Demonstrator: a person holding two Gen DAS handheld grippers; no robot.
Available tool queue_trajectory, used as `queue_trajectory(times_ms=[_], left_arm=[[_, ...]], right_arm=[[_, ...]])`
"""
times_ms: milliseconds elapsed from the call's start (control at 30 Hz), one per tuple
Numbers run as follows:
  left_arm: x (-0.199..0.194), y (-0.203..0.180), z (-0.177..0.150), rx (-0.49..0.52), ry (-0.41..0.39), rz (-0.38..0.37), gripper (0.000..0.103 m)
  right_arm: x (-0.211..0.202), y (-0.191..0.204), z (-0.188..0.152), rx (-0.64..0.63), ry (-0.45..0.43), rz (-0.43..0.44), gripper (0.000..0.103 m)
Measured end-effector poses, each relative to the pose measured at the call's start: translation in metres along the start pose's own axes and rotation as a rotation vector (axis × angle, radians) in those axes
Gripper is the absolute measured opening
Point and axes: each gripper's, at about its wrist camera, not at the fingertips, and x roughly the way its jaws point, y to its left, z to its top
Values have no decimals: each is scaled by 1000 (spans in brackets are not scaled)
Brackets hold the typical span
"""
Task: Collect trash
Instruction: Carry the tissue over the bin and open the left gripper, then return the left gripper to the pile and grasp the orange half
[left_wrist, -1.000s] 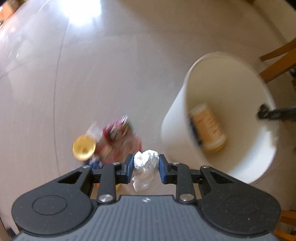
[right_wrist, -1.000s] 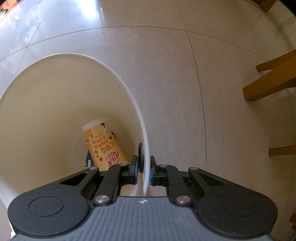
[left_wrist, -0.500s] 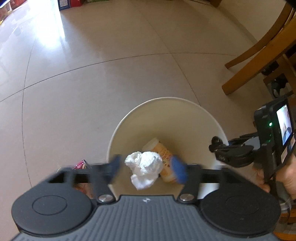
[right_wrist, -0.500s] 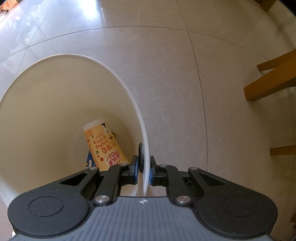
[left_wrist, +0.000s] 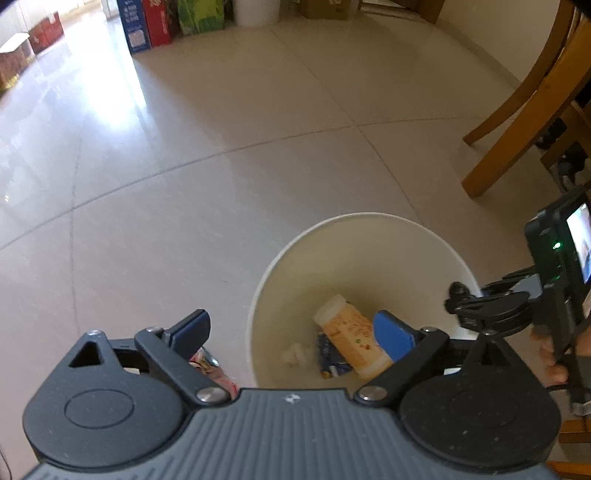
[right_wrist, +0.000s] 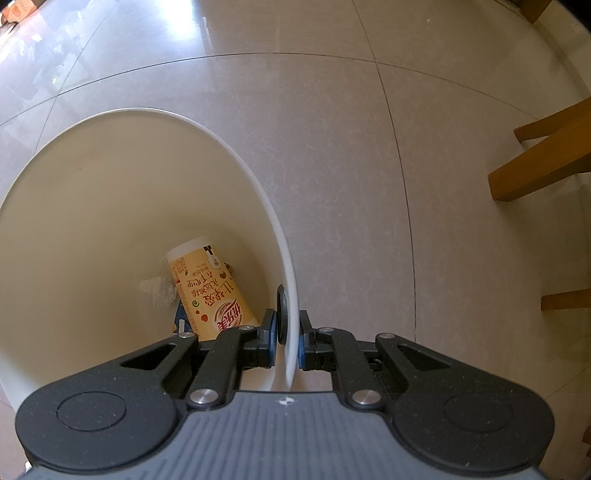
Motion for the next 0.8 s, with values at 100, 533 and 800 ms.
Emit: queue_trajectory(times_ms=[100,533,800], left_arm=[[-3,8,-4,-9,-1,14,96],[11,75,-66,-180,73,91,97],[43,104,-138,-320,100,178,94]], right_arm=[[0,0,0,-1,0,0,13],[0,1,2,6,4,-5,13],[1,3,0,1,-2,-17,13]])
